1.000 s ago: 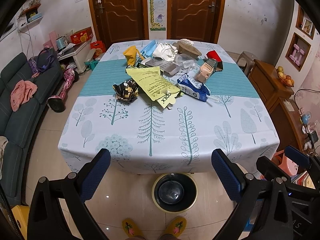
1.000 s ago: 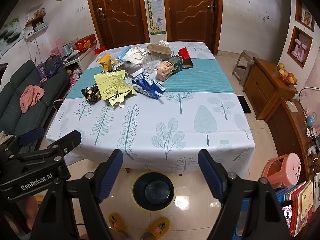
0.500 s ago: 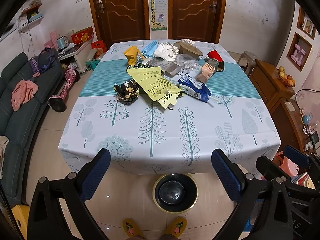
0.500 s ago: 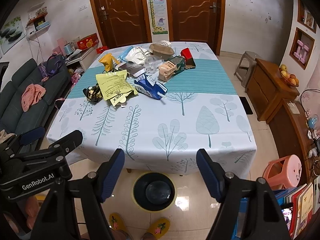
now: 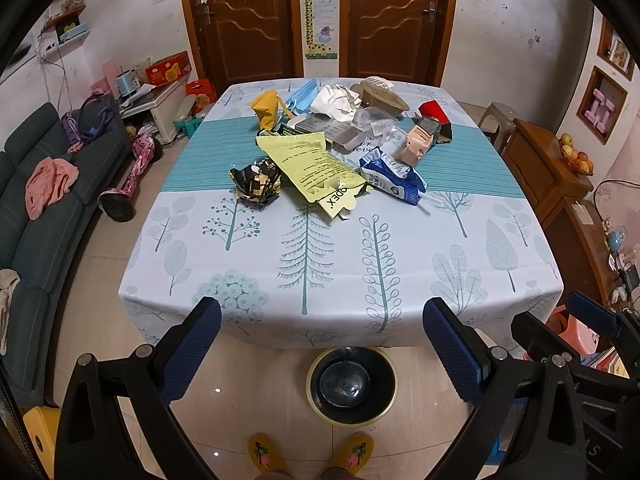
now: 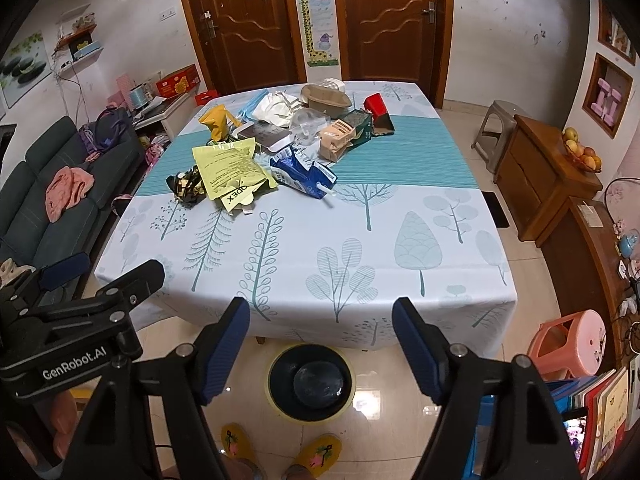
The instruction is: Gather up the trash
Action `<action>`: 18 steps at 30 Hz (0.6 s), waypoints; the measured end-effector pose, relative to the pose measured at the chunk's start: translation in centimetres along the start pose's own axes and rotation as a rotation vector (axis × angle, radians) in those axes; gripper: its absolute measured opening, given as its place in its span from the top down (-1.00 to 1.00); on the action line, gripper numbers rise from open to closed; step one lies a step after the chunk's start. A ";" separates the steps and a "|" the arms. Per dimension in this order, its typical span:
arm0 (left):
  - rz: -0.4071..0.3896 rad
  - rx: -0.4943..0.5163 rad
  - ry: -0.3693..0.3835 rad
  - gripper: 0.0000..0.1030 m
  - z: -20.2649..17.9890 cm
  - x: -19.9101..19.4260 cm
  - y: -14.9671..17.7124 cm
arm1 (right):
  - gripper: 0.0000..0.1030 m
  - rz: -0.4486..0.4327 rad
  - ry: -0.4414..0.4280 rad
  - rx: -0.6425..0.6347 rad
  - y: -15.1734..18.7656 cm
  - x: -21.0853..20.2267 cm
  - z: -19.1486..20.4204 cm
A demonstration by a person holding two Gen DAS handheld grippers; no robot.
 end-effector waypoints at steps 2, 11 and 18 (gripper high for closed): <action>-0.001 0.001 -0.003 -0.94 0.3 0.0 0.0 | -0.44 -0.003 -0.004 0.001 -0.1 -0.1 0.2; 0.000 0.011 -0.031 -0.94 1.3 -0.4 -0.7 | -0.44 -0.007 -0.038 0.011 -0.8 0.3 1.3; -0.011 0.009 -0.044 -0.94 2.7 -0.5 -2.2 | -0.43 -0.016 -0.057 0.011 -2.2 0.6 2.5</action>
Point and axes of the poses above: each gripper's, at about its wrist camera, not at the fingertips, and x roughly the way its jaws point, z to its left, y to its underside, the point moved 10 cm from there along x, roughly the way its jaws point, and after that the axes turned 4 degrees about -z, right-handed, at the moved point
